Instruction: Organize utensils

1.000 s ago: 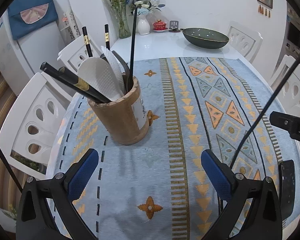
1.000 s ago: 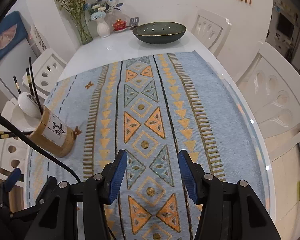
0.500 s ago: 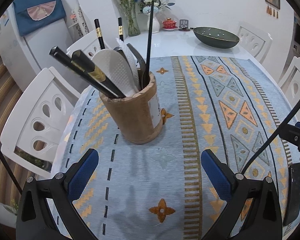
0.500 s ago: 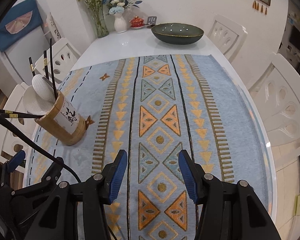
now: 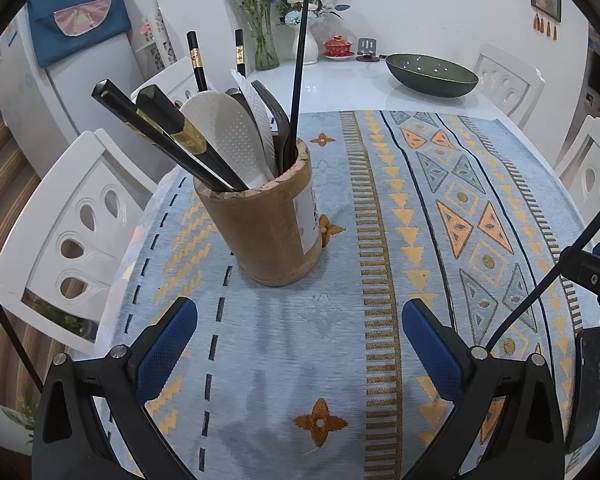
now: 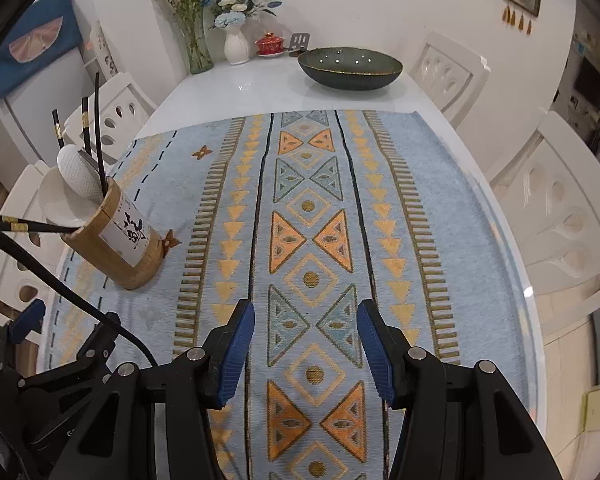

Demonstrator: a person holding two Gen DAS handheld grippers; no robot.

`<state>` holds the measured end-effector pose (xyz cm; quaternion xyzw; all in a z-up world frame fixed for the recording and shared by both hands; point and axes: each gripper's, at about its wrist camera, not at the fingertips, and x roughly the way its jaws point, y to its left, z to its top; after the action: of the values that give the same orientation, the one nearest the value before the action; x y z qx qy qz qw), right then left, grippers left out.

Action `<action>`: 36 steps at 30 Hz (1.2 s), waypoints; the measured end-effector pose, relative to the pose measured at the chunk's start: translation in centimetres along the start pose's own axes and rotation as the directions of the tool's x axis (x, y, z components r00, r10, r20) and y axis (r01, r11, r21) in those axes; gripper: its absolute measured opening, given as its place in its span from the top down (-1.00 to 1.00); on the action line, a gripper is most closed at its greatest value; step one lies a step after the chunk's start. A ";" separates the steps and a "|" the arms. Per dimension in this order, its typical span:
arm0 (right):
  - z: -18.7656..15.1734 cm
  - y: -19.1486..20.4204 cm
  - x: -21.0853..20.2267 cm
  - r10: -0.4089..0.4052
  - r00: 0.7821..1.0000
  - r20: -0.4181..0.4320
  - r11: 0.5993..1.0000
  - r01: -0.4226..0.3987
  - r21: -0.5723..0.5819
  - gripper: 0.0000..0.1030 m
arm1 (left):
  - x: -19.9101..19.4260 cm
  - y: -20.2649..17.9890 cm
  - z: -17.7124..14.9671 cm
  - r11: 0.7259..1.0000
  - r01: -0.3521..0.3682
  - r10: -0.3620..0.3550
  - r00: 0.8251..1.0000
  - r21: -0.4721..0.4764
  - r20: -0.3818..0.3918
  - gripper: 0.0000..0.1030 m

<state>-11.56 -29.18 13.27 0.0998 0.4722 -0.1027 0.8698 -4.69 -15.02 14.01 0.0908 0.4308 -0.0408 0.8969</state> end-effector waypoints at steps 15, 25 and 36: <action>-0.4 -0.3 1.2 0.004 1.000 -0.004 1.000 -0.004 -0.001 0.00 | 1.1 -0.2 -0.2 1.000 -0.001 0.001 1.000 0.017 0.023 -1.00; -2.1 0.4 5.9 0.011 1.000 0.018 1.000 -0.011 0.011 0.00 | 4.7 -0.9 -1.2 0.999 -0.003 0.003 1.000 0.040 -0.007 -1.00; -2.9 1.1 9.1 -0.027 0.999 0.035 1.000 0.027 0.015 0.00 | 7.9 0.5 -1.6 1.000 0.014 -0.015 0.999 -0.004 -0.045 -1.00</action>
<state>-8.76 -28.08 4.13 0.0981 0.4576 -0.1197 0.8756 -0.93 -14.16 6.91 0.0868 0.4518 -0.0444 0.8868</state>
